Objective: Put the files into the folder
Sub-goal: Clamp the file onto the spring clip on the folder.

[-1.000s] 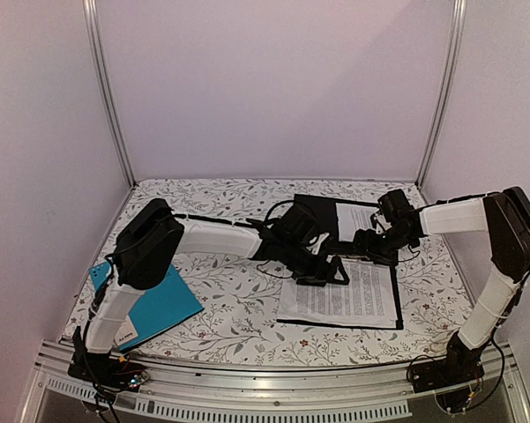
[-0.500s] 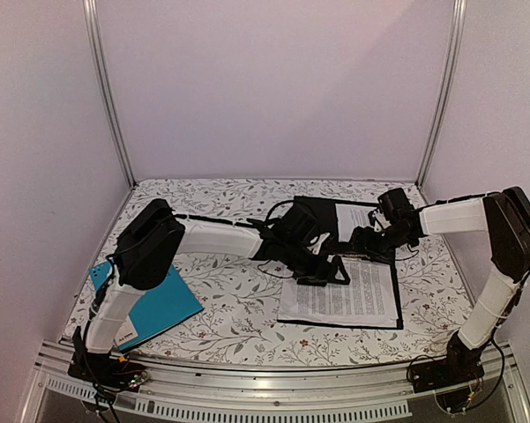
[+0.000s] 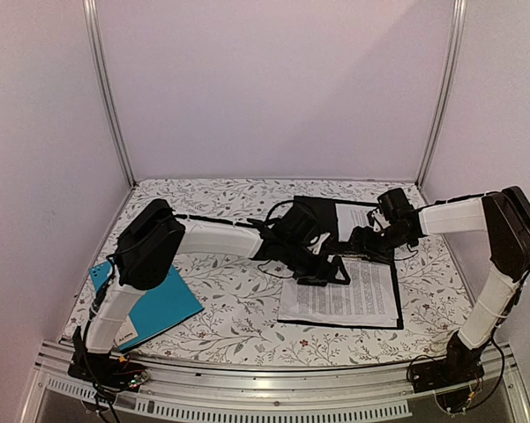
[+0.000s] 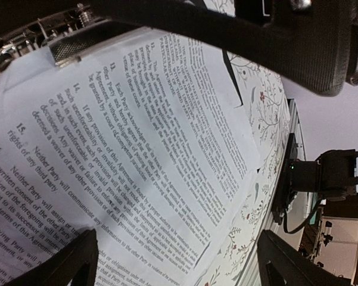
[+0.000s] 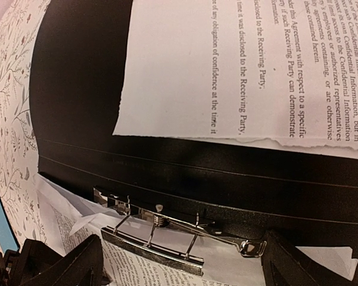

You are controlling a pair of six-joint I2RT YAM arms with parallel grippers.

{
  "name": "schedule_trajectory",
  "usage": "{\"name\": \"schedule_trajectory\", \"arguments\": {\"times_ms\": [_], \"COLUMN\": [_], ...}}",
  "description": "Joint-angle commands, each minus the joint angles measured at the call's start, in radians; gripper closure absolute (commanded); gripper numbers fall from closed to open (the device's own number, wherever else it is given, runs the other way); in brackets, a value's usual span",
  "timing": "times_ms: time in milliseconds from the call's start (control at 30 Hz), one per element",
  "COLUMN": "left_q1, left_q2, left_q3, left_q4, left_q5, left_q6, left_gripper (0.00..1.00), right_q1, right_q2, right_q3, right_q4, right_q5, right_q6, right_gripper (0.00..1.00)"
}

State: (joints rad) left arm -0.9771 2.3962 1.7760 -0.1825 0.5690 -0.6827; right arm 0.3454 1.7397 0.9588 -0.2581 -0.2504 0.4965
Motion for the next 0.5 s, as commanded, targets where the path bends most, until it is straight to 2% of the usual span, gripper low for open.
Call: {"name": "schedule_trajectory", "arguments": {"times_ms": [0,467], "left_q1": [-0.008,-0.003], "left_q2": [0.037,0.022], "left_q3": [-0.024,-0.037], "left_q4": [-0.078,-0.080], "left_q5": [-0.028,-0.032], "left_q6": [-0.003,-0.003], "left_gripper": [0.07,0.07], "right_q1": [-0.002,-0.001], "right_q2": [-0.026,-0.105], "right_q3": [0.021,0.024], "right_q4": [0.007,-0.006], "right_q5": [-0.032,-0.051], "right_q6": [0.010,0.017], "right_gripper": [0.09,0.11]}}
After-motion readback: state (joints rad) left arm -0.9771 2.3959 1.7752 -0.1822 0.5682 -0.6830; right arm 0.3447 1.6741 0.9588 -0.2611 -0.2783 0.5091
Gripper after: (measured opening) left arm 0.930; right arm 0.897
